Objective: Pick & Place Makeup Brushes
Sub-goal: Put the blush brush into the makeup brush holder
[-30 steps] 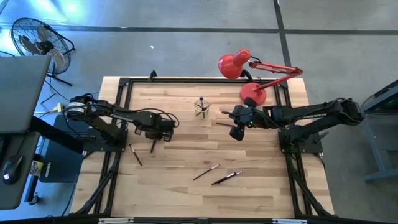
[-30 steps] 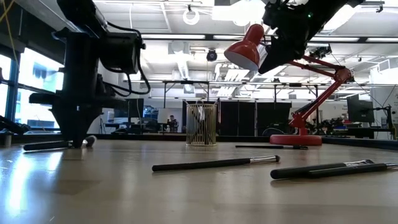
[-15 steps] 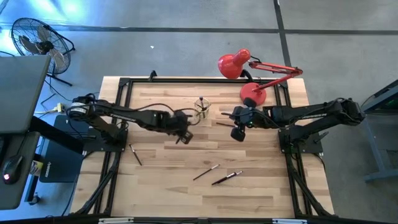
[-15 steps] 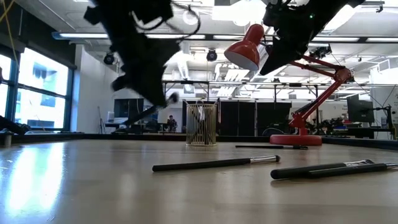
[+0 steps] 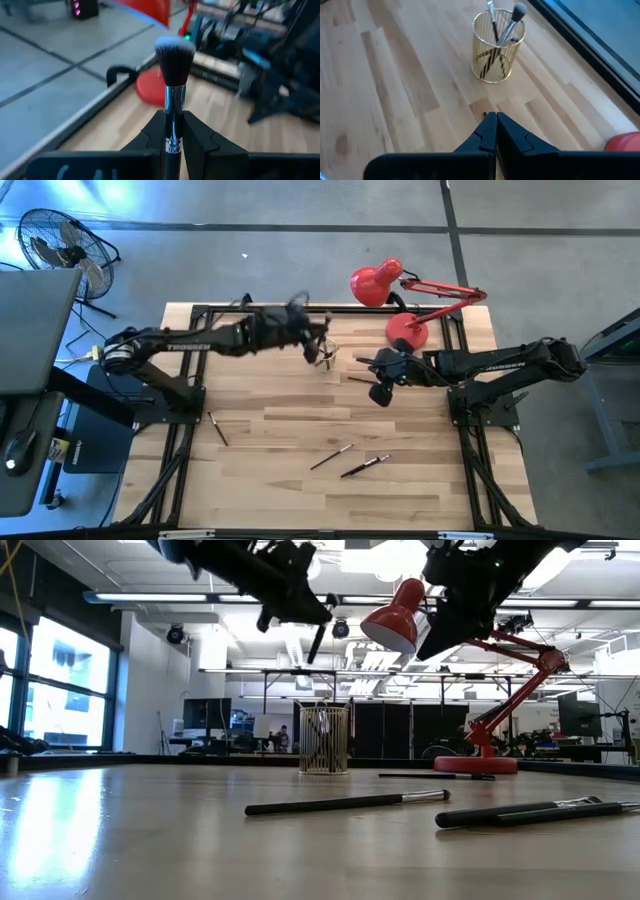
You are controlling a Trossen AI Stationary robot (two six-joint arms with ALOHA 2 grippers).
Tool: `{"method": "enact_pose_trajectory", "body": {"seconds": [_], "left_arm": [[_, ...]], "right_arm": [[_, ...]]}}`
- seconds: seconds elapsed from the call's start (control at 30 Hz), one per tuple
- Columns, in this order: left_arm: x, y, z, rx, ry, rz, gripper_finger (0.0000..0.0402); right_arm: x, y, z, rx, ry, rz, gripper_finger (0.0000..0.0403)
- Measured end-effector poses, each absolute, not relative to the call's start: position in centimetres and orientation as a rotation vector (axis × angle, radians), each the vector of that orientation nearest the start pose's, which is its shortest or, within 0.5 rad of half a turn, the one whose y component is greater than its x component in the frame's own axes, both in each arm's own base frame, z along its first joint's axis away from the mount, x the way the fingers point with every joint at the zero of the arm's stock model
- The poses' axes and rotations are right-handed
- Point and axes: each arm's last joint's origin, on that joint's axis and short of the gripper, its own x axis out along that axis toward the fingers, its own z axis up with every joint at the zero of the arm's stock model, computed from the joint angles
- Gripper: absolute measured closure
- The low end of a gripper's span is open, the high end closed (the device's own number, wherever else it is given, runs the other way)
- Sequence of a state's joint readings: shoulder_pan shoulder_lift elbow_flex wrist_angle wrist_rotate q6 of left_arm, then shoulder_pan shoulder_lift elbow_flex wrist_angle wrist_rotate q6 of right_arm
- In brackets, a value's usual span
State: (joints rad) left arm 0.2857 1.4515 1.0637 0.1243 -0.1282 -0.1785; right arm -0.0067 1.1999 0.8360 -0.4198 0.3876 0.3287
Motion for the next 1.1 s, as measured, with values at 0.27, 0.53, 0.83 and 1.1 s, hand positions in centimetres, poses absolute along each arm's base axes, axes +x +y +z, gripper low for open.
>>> {"method": "enact_pose_trajectory", "body": {"seconds": [0.27, 0.53, 0.83, 1.1], "left_arm": [[32.3, 15.4, 28.0, -0.193, 0.186, 0.311, 0.0369], [33.7, 16.3, 24.4, -0.245, 0.268, 0.151, 0.0369], [34.0, 16.6, 23.5, -0.197, 0.295, 0.161, 0.0292], [33.9, 16.5, 23.2, -0.173, 0.333, 0.137, 0.0262]], "right_arm": [[24.3, -1.4, 25.4, 0.265, 0.638, -0.569, 0.0400], [24.2, -1.6, 25.5, 0.348, 0.563, -0.697, 0.0401], [24.2, -1.8, 25.6, 0.394, 0.497, -0.790, 0.0402], [24.1, -2.0, 25.7, 0.418, 0.445, -0.866, 0.0402]]}}
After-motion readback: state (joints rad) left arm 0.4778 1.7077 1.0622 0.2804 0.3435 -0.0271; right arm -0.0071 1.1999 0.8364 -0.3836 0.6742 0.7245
